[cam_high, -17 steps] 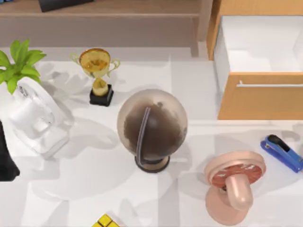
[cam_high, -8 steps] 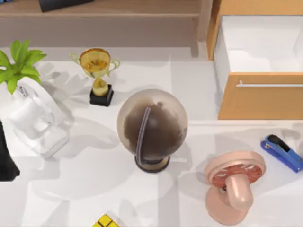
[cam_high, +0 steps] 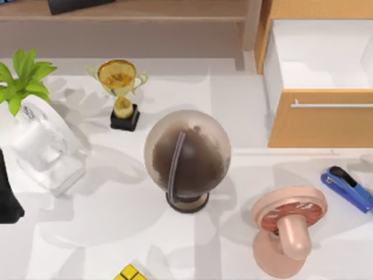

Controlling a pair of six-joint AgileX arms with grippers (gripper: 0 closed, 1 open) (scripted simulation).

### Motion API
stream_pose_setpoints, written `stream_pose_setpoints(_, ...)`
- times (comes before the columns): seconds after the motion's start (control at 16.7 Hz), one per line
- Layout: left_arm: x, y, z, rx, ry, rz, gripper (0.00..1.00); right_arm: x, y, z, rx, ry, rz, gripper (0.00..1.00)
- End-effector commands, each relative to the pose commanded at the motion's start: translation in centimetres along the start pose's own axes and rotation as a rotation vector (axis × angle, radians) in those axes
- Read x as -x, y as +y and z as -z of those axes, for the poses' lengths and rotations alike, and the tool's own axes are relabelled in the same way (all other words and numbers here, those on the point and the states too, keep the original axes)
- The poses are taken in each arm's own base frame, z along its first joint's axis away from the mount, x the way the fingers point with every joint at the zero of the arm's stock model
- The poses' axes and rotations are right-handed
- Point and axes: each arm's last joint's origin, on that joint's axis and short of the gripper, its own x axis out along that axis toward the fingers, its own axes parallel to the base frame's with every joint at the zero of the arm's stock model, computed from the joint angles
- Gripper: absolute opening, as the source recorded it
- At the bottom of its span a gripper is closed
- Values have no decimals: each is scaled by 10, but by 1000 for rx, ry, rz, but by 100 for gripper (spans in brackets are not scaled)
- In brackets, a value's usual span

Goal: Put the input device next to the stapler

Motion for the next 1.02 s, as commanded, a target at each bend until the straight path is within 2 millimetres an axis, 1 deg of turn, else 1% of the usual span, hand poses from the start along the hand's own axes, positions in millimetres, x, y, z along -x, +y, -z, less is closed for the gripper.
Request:
stream_pose_setpoints(0.06, 0, 0, 0, 0, 0, 0, 100, 0, 0, 0, 0, 0, 0, 0)
stream_pose_setpoints(0.84, 0, 0, 0, 0, 0, 0, 100, 0, 0, 0, 0, 0, 0, 98)
stream_pose_setpoints(0.9, 0, 0, 0, 0, 0, 0, 100, 0, 0, 0, 0, 0, 0, 100)
stream_pose_setpoints(1.02, 0, 0, 0, 0, 0, 0, 100, 0, 0, 0, 0, 0, 0, 100)
